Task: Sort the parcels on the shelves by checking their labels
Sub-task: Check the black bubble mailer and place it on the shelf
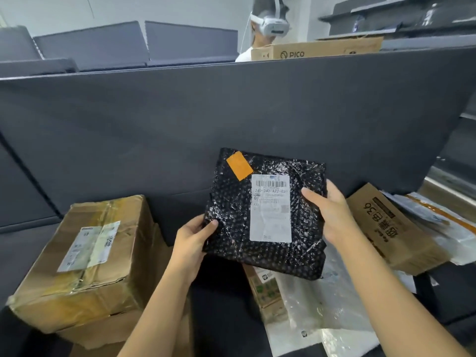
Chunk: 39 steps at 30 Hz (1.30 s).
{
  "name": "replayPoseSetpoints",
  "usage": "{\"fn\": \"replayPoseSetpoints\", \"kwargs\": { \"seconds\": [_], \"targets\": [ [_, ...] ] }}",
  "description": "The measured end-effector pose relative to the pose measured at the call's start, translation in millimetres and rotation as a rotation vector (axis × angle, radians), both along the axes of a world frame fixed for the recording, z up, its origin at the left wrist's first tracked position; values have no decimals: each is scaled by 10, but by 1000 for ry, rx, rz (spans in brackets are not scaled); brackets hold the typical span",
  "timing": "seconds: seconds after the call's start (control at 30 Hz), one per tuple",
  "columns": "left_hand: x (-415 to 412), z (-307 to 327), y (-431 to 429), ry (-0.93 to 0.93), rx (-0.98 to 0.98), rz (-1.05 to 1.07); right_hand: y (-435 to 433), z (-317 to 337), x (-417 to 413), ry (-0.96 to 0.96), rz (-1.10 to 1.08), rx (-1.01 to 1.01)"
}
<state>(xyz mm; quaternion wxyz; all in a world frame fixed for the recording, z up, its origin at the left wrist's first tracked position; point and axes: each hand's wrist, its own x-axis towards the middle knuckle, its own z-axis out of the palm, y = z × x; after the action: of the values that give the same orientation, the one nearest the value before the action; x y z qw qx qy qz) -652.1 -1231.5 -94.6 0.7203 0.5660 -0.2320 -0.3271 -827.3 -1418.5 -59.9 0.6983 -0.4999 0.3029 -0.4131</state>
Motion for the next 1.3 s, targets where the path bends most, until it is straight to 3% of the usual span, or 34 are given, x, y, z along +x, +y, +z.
{"fn": "replayPoseSetpoints", "kwargs": {
  "seconds": [0.23, 0.5, 0.6, 0.8, 0.9, 1.03, 1.3],
  "targets": [
    [75, 212, 15, 113, -245, 250, 82, -68, 70, 36, 231, -130],
    [93, 198, 85, 27, -206, 237, 187, -108, 124, 42, 155, -190],
    [51, 226, 82, -115, -165, 287, 183, -151, 189, -2, 114, -146],
    [-367, 360, 98, -610, -94, 313, 115, -303, 446, 27, 86, 121],
    [-499, 366, 98, -688, -86, 297, 137, -365, 497, -32, 75, 214],
    [-360, 317, 129, -661, -3, 324, 203, -336, 439, -17, 41, 143],
    [56, 160, 247, -340, 222, 368, 410, -87, 266, 0, 129, -130]
  ]
}}
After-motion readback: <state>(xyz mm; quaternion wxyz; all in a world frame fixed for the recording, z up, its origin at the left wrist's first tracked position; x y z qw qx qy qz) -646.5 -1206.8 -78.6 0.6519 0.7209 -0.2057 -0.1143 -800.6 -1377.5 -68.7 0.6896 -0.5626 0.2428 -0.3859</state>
